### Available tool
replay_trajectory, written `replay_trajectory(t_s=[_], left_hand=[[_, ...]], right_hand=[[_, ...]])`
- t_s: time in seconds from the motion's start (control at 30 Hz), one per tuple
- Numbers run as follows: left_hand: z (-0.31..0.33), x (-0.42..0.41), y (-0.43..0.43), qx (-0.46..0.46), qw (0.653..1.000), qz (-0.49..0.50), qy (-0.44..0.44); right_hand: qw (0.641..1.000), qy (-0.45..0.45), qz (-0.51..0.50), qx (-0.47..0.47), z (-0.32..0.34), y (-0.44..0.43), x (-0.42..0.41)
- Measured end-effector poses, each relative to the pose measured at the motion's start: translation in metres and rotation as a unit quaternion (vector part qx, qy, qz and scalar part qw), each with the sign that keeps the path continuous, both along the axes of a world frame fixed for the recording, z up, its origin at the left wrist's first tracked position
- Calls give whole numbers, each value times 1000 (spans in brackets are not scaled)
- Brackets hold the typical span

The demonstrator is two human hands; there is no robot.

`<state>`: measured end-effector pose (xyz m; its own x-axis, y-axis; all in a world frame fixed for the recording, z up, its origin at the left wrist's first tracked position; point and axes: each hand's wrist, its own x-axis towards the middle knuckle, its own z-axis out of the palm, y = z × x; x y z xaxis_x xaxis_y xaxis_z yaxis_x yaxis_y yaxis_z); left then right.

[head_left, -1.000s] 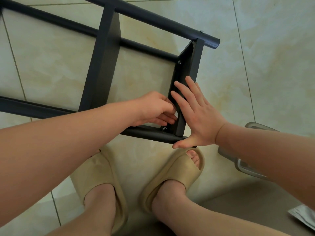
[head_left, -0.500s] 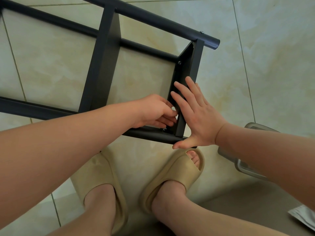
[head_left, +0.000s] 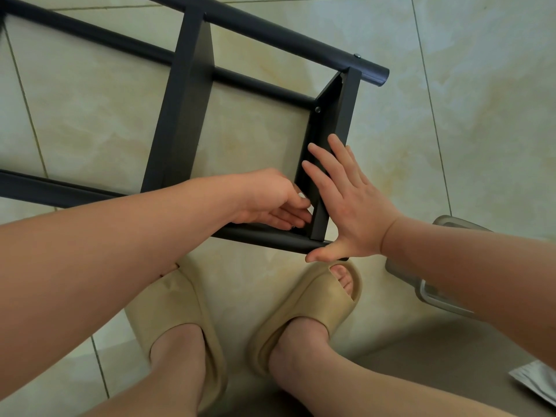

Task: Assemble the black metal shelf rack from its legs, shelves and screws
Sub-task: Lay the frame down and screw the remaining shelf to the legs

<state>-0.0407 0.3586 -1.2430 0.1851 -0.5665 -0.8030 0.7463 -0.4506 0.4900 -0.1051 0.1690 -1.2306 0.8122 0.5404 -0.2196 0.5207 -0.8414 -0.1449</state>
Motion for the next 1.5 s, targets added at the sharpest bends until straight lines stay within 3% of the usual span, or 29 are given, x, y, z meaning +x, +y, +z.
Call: replay_trajectory(t_s=[0.67,1.03,1.33,1.5], left_hand=[[9,-5,8,-2,985,-107,-136],[12,-7,8,1,974,-149,-171],[12,-8,6,22,945,-235,-225],[5,-4,8,20,948,-225,-224]], right_hand=[[1000,0,1,-4,0,0,0],[1000,-1,3,-2,-1,0,0],[1000,4,-1,-3,-1,0,0],[1000,2,1,-1,-1,0,0]])
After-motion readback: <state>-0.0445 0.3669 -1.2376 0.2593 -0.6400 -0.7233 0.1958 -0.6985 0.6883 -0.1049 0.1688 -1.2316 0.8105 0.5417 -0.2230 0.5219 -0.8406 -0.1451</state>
